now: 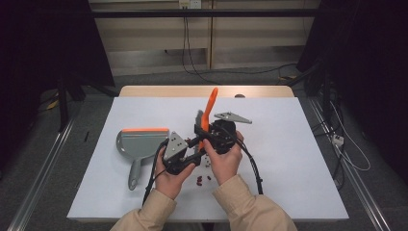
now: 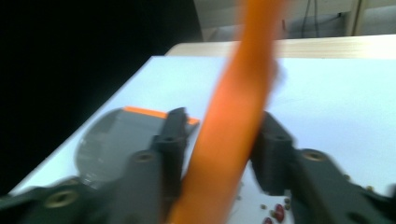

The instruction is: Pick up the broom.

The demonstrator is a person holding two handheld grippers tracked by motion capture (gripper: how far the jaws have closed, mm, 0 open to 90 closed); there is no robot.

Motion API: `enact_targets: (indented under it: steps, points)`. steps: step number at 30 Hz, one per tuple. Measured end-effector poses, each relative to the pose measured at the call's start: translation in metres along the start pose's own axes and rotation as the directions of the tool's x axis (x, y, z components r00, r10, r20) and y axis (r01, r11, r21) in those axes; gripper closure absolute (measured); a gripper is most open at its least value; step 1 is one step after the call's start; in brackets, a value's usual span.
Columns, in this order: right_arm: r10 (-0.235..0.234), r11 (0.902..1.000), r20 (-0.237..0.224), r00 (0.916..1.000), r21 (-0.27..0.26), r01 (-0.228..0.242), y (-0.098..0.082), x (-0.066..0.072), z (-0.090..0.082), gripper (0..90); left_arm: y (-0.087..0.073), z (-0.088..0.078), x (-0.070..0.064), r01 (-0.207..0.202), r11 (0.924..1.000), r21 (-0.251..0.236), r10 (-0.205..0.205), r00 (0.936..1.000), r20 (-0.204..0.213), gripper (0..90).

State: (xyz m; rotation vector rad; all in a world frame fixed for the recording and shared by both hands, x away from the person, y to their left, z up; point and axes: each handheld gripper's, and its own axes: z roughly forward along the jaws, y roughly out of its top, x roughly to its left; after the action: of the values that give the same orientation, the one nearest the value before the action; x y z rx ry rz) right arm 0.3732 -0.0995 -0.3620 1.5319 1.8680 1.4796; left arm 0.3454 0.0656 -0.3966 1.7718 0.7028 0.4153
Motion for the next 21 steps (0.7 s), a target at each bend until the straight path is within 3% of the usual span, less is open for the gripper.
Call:
enact_targets:
  steps: [2,3,5,8,13,16,21]
  points:
    - [-0.025,0.9997,0.006,0.9997,-0.005,0.025,0.0,0.0,-0.001,70.7,-0.001,0.001,0.001,0.009,0.9999,-0.013,-0.008,0.9995,0.029,63.8]
    - [-0.054,0.9985,0.017,0.9984,-0.006,0.054,0.002,-0.001,-0.002,70.9,-0.001,0.002,0.001,0.019,0.9998,-0.009,-0.019,0.9992,0.034,59.3]
    - [-0.05,0.9987,0.023,0.9985,-0.006,0.05,0.005,-0.007,-0.004,70.9,-0.002,0.001,0.004,0.02,0.9997,0.014,-0.02,0.9994,0.026,49.1]
    - [-0.072,0.9973,0.033,0.9969,-0.012,0.072,0.007,-0.012,-0.006,70.8,-0.002,0.0,0.005,0.018,0.9996,0.02,-0.018,0.9996,0.024,45.2]
    - [-0.089,0.996,-0.002,0.996,-0.011,0.089,0.012,-0.03,-0.018,70.8,-0.001,-0.002,0.01,0.036,0.9993,0.013,-0.036,0.9988,0.033,29.4]
    - [-0.112,0.9937,-0.006,0.9937,0.013,0.112,0.015,-0.038,-0.024,70.8,0.0,-0.004,0.013,0.042,0.999,0.014,-0.042,0.9983,0.04,23.7]
    - [-0.111,0.9933,-0.005,0.9938,0.032,0.111,0.017,-0.048,-0.032,70.8,0.002,-0.008,0.016,0.028,0.9994,0.018,-0.028,0.9987,0.042,20.2]
